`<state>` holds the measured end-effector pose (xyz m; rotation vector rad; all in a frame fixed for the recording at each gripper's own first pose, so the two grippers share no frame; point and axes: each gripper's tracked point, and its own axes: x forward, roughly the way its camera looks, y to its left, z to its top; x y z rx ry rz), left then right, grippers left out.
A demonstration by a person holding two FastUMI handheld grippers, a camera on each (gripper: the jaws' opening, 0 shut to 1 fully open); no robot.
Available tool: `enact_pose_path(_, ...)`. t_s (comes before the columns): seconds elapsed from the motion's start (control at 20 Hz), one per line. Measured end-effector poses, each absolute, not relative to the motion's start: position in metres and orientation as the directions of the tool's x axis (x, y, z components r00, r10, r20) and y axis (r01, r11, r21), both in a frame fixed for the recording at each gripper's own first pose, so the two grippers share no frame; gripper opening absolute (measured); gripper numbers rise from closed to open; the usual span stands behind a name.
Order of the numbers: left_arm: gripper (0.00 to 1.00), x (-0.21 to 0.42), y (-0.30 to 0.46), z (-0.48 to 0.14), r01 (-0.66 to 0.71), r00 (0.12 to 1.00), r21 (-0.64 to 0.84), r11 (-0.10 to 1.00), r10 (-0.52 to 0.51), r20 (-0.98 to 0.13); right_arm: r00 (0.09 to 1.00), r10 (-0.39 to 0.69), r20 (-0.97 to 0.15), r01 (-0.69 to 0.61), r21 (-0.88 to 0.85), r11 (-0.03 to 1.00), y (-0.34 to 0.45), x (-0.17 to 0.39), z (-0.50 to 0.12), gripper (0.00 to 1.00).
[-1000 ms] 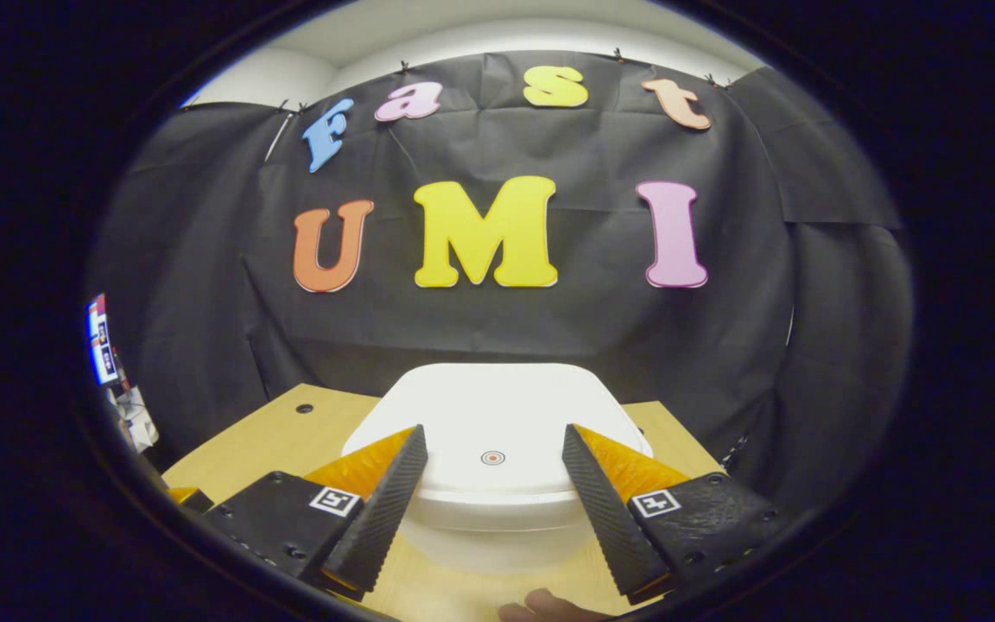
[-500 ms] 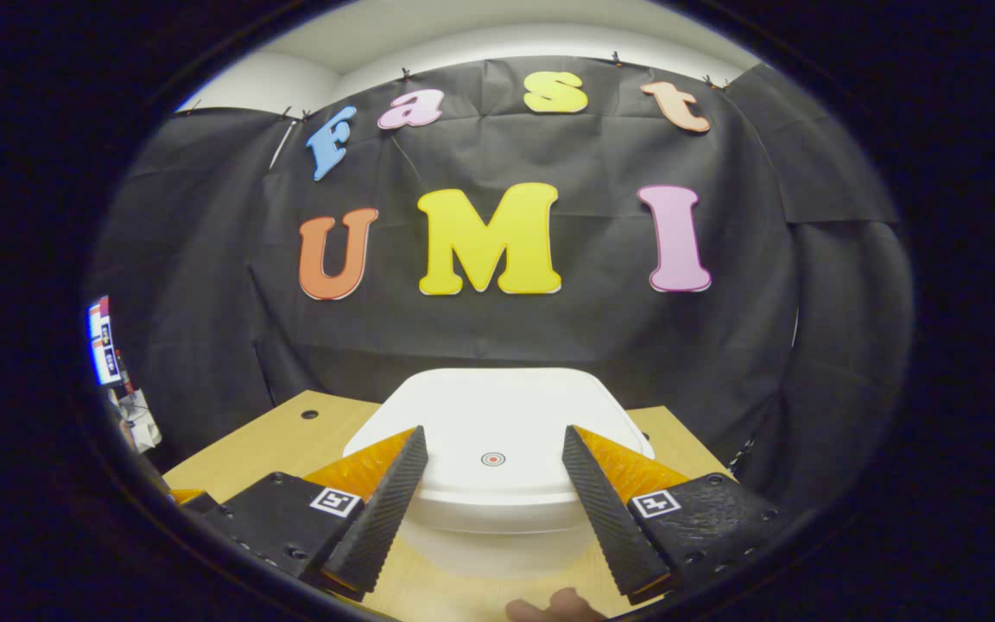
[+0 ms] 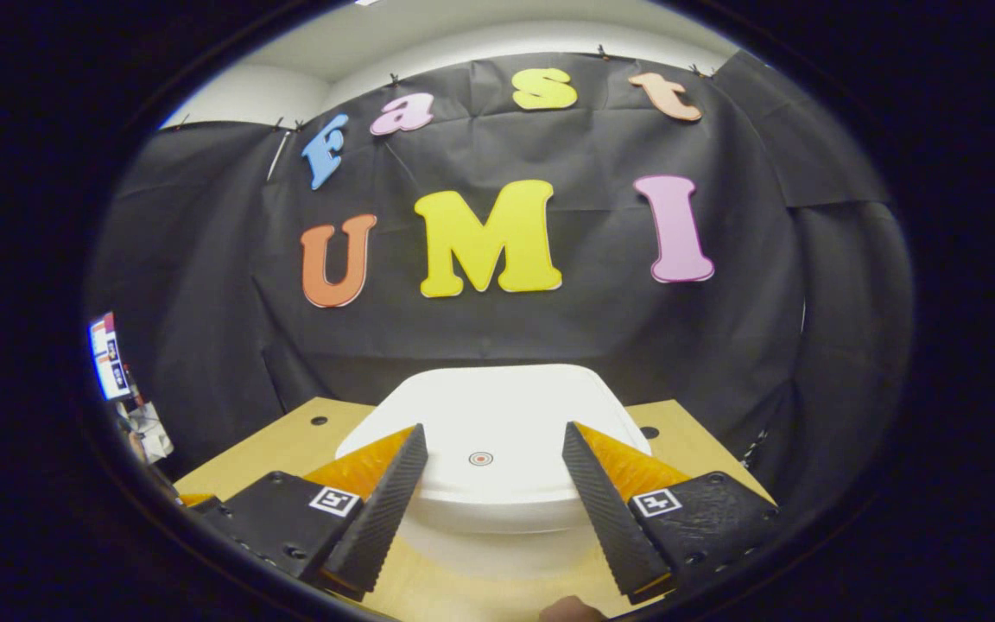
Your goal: Press the lid of the desktop garbage bin to open it, pick up the crumpled paper on the desktop and throw it into the bin, then pick up the pop can on the desktop and drop it into the bin, and finally close the garbage bin lid.
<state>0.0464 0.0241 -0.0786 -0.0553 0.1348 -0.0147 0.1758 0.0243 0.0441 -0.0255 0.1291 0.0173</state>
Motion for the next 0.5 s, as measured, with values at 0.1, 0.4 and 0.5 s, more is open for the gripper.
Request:
enact_pose_path(0.1,0.99,0.046,0.021,-0.079,0.013,0.991,-0.056,0.998,-0.02,-0.135,0.997,0.017,-0.07,-0.019,-0.038,0.999,0.024,0.176,0.046,1.0)
enact_pose_path(0.4,0.99,0.047,0.019,-0.08,0.017,0.99,-0.05,0.999,-0.024,-0.137,1.0,0.009,0.017,-0.009,-0.012,1.0,0.021,0.164,0.051,0.99)
enact_pose_path(0.5,0.99,0.046,0.016,-0.077,0.028,0.991,-0.057,0.998,-0.035,-0.127,1.0,0.02,0.021,-0.019,-0.045,0.999,0.022,0.152,0.049,0.98)
